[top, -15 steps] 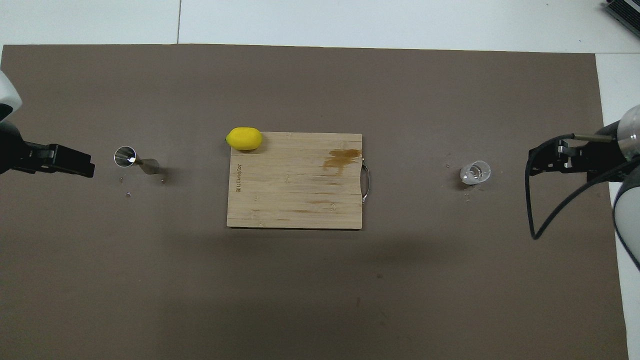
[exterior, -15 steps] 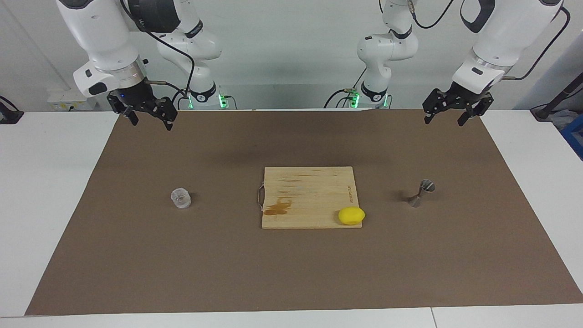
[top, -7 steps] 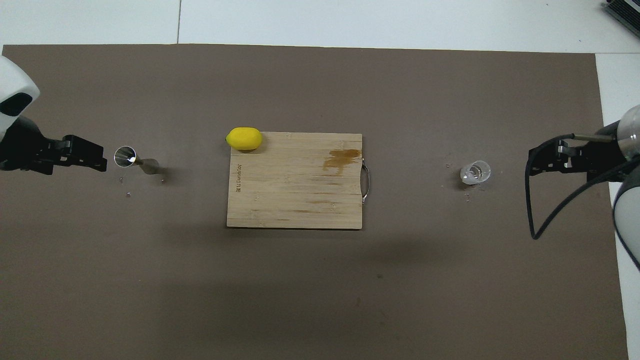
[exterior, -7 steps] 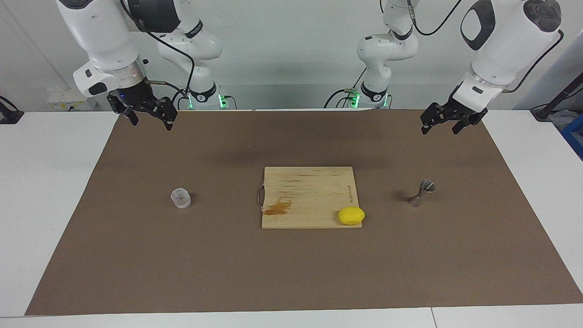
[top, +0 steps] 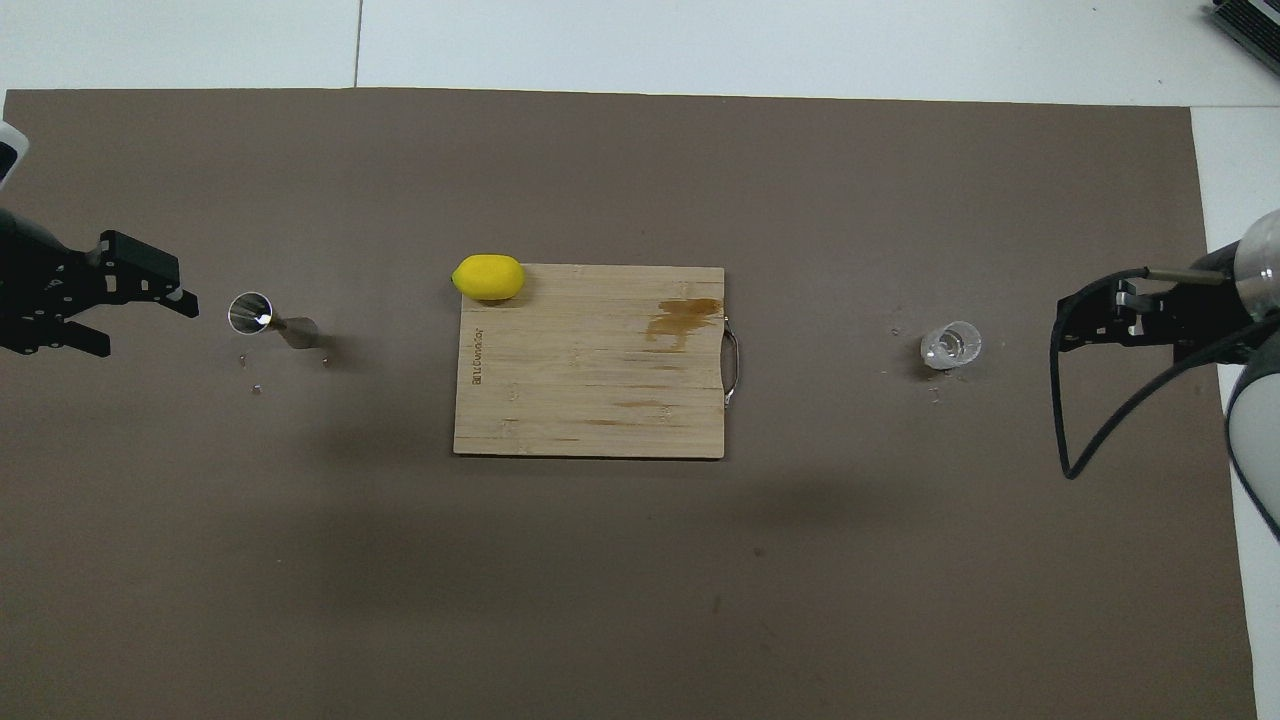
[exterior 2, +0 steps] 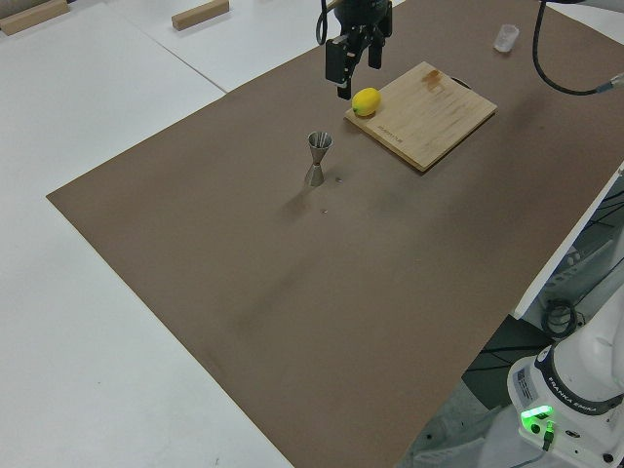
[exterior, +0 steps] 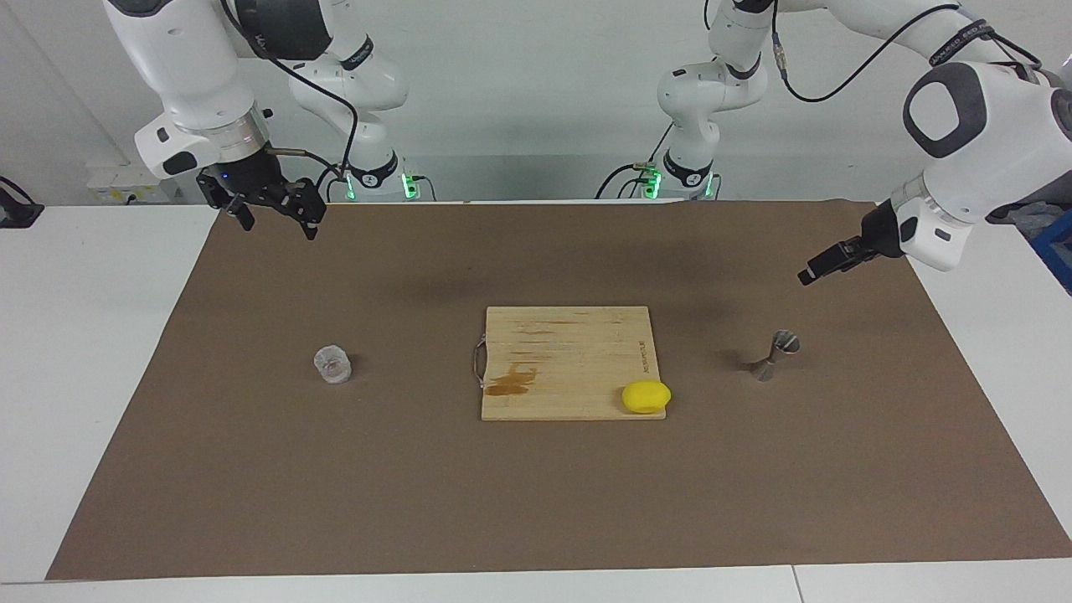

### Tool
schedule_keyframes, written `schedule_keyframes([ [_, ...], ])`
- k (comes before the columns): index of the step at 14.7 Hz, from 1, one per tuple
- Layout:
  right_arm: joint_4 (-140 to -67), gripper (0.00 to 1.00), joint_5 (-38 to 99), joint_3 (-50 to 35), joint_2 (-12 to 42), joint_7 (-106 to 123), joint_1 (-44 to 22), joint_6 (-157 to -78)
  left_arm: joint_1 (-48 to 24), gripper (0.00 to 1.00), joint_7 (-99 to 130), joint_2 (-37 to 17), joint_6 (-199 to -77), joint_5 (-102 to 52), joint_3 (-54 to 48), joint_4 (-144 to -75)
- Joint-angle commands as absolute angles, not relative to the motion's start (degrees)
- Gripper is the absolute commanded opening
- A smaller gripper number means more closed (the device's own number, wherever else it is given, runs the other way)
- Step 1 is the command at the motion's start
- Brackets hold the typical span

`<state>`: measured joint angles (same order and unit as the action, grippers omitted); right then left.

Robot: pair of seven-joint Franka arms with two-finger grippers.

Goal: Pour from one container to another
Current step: 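Open the left gripper and reach it to the small dark cup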

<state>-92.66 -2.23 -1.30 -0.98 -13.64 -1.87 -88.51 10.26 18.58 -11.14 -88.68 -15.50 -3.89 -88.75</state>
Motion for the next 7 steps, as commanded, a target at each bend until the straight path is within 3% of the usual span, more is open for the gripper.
schedule_keyframes([
  [1,-94.13,1.00,-0.88,-1.41,-2.29,-12.39,-1.23,-88.95,14.22,1.00,28.09,-12.22,-90.96,-22.30,-4.22,-90.16],
  [7,-94.13,1.00,-0.88,-1.32,-2.29,-12.39,-1.23,-88.95,19.68,1.00,50.51,-13.01,-97.90,-37.15,-4.22,-100.08],
])
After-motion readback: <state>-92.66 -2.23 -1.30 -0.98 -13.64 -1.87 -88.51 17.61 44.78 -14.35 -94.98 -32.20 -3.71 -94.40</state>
